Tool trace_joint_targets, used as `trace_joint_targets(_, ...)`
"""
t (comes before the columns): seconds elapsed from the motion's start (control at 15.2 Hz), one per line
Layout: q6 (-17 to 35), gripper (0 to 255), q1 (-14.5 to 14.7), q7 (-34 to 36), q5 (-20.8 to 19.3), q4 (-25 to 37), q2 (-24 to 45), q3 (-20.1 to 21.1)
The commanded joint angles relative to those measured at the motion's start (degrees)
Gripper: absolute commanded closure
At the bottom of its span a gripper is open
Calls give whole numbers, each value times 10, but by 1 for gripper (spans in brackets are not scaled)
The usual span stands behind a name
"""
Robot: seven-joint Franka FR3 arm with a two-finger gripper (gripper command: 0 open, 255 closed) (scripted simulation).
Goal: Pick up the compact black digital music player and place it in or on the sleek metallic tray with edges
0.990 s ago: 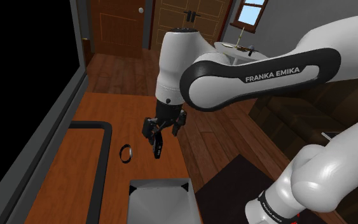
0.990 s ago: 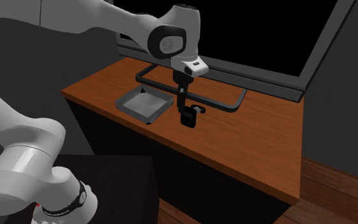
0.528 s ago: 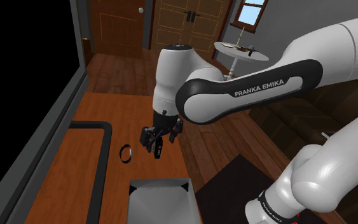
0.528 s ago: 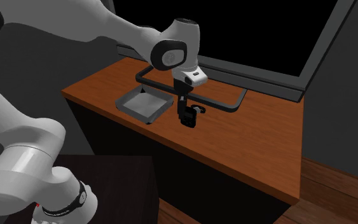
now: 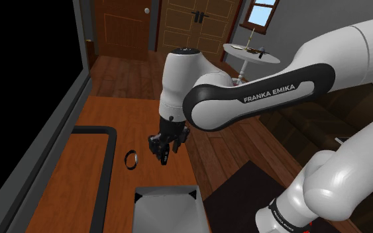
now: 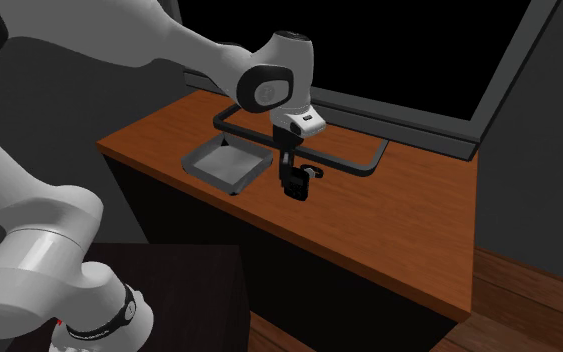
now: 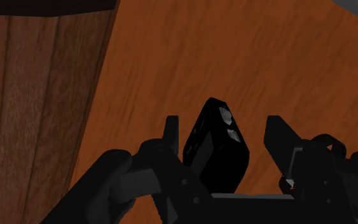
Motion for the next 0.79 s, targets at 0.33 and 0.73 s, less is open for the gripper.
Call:
trace_joint_targets(0.33, 0, 255, 0, 0, 0, 0, 0, 0)
trace_joint_targets(0.73, -24, 255, 0, -4, 5, 14, -11, -2)
